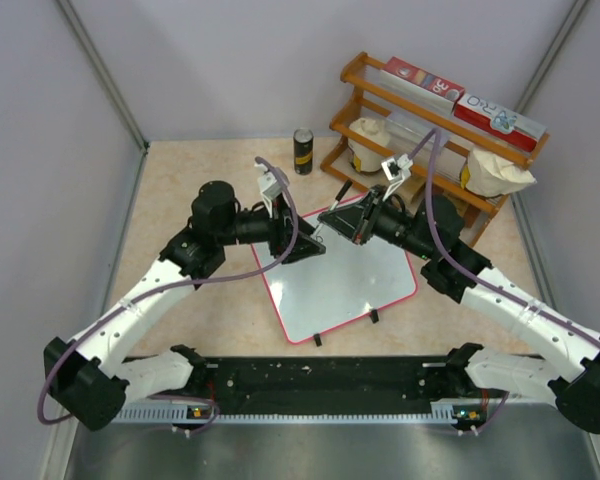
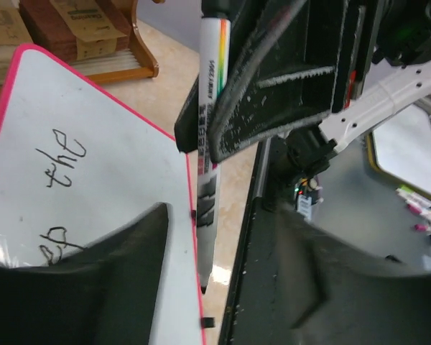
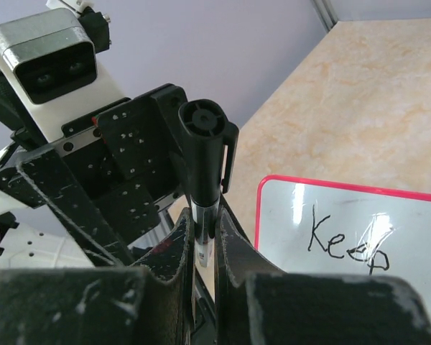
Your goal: Write a sentence on the whiteboard
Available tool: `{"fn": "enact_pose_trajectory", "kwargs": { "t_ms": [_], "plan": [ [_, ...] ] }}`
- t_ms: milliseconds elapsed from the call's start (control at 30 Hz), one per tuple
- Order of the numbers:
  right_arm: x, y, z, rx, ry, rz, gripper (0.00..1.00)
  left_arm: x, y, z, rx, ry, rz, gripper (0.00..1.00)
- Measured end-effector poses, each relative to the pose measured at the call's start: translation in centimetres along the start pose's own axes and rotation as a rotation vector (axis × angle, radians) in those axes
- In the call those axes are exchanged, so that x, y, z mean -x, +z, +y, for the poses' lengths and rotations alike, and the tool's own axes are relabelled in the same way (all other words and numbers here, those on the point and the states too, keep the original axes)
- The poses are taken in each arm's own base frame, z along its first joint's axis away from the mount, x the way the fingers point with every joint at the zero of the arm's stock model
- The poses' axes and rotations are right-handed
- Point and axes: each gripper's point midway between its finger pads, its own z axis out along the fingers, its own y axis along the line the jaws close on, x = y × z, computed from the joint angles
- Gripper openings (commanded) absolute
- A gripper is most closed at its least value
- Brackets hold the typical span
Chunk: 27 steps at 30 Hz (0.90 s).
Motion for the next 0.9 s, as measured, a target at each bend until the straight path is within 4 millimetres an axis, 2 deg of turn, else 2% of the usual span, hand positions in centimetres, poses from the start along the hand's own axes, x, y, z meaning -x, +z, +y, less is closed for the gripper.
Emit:
{"fn": "enact_pose_trajectory", "kwargs": {
  "t_ms": [100, 133, 200, 267, 300, 333, 433, 500, 700, 800, 900],
  "plan": [
    [-0.1, 0.0, 0.1, 0.006, 0.008, 0.004, 0.0, 0.2, 0.9, 0.1, -0.016, 0.007, 0.005, 0.06],
    [-0.1, 0.0, 0.2, 0.008, 0.014, 0.006, 0.0, 0.2, 1.0, 0.2, -0.014, 0.009, 0.006, 0.0],
    [0.0, 0.0, 0.1, 0.003, 0.016, 0.003, 0.0, 0.3, 1.2, 0.3, -0.017, 0.019, 0.011, 0.0],
    [0.1, -0.1, -0.1, -0.002, 0.021, 0.001, 0.13, 0.4, 1.2, 0.4, -0.013, 0.032, 0.009, 0.0],
    [0.1, -0.1, -0.1, 0.0, 0.02, 0.0, 0.2, 0.4, 1.3, 0.5, -0.011, 0.036, 0.008, 0.0],
    [0.2, -0.1, -0.1, 0.004, 0.02, 0.002, 0.42, 0.5, 1.2, 0.4, -0.009, 0.041, 0.006, 0.0],
    [0.3, -0.4, -0.4, 0.004, 0.019, 0.014, 0.8, 0.4, 1.1, 0.5, 0.004, 0.047, 0.008, 0.0],
    [0.8, -0.6, -0.8, 0.0, 0.023, 0.018, 0.99, 0.5, 0.9, 0.4, 0.009, 0.053, 0.014, 0.0],
    [2.8, -2.1, -1.7, 0.055, 0.026, 0.032, 0.99, 1.4, 0.0, -0.9, -0.004, 0.103, 0.029, 0.0],
    [2.7, -2.4, -0.7, 0.122, 0.023, 0.072, 0.97, 1.3, -0.3, -1.4, -0.019, 0.114, 0.046, 0.0],
    [2.5, -2.5, 0.8, 0.21, 0.011, 0.117, 0.89, 0.9, -0.5, -1.8, -0.036, 0.112, 0.07, 0.0]
  ]
}}
